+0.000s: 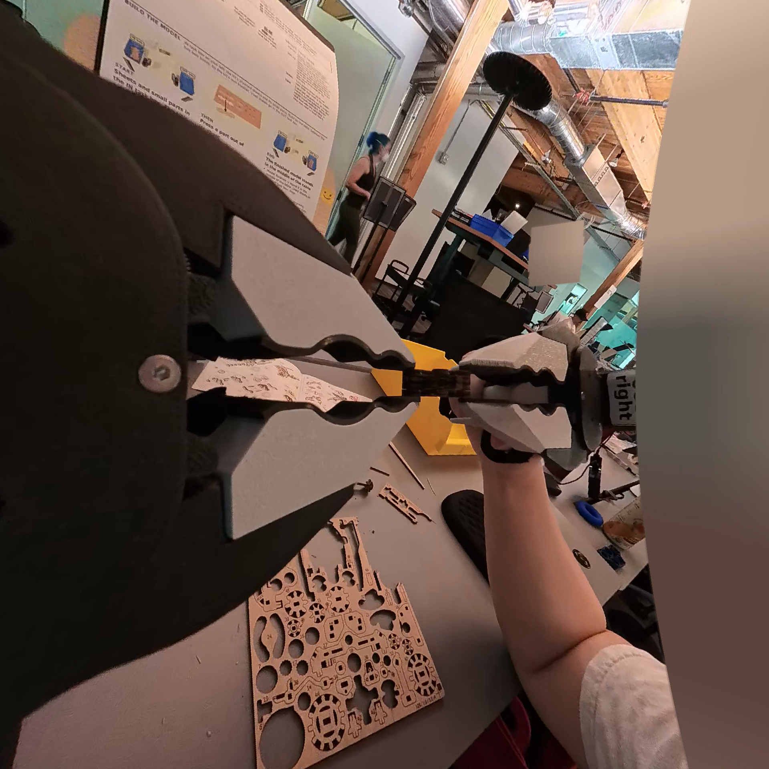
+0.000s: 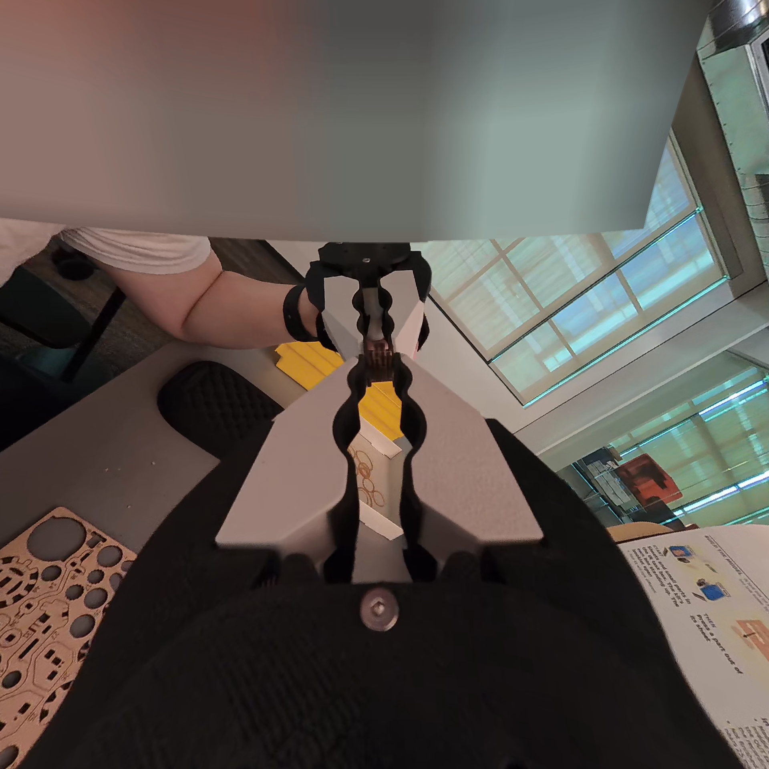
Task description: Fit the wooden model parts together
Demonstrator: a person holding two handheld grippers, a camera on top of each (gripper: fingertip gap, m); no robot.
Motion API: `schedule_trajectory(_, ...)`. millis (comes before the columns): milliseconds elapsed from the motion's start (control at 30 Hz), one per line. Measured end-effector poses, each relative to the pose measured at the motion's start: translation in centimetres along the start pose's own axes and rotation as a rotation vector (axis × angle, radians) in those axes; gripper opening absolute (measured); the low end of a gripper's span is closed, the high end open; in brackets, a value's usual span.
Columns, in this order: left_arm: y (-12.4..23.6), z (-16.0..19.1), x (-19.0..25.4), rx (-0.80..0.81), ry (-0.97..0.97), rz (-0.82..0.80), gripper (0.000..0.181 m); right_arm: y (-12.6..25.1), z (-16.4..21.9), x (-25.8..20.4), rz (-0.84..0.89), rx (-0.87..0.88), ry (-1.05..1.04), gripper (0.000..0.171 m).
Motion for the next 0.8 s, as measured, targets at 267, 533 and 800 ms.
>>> schedule_trajectory(267, 0.0, 0.15, -0.1, -0.006, -0.002, -0.006, 0.01, -0.28, 0.36, 0.15, 0.018, -0.018, -0.035, 0.012)
schedule_trajectory(533, -0.05, 0.14, -0.1, -0.008, -0.014, -0.008, 0.01, -0.3, 0.3, 0.11, 0.017, -0.001, -0.066, 0.011)
schedule_trajectory(800, -0.01, 0.75, -0.08, -0.039, -0.023, -0.001, 0.01, -0.22, 0.9, 0.08, 0.016, -0.006, -0.103, 0.011)
Point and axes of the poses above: each gripper's, where its closed fingertips meet, y back along the fingers, z out of its underside, x = y × z across the jaws, the point moved 1 cm from there along y, back along the fingers, and after that the axes turned 15 degrees about x, right-handed, at the moved point
